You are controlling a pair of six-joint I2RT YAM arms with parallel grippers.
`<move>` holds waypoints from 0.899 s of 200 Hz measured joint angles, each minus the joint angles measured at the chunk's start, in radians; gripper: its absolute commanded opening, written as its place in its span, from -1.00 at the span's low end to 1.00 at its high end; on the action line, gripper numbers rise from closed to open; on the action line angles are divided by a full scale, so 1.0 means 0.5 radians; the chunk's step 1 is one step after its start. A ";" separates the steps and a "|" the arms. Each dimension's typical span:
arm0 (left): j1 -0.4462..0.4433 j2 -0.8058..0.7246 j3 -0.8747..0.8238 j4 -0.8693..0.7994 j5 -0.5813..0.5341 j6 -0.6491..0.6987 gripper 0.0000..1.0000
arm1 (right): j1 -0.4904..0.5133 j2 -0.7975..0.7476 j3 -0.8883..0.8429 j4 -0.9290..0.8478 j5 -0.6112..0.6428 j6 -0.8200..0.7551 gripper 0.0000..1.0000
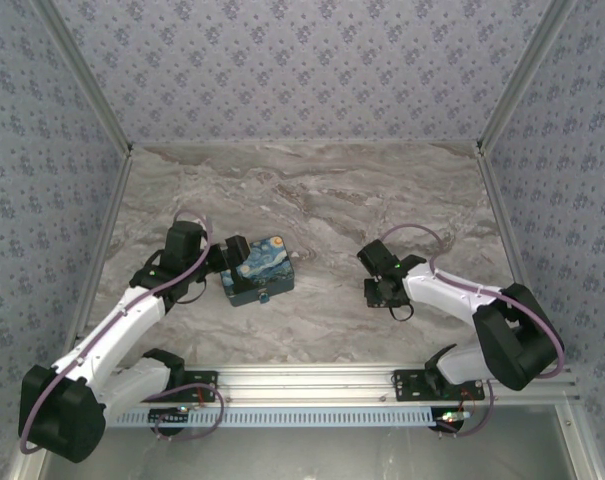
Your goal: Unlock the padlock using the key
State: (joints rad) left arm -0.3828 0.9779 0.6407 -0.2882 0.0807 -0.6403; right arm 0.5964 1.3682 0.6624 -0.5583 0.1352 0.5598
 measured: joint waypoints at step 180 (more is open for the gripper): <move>-0.008 -0.065 0.000 -0.005 -0.006 -0.001 0.99 | -0.005 -0.019 -0.054 0.139 -0.064 0.056 -1.00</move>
State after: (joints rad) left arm -0.3866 0.9455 0.6407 -0.2905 0.0776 -0.6407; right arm 0.5938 1.3586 0.6353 -0.4889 0.1032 0.5877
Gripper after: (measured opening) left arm 0.994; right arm 0.068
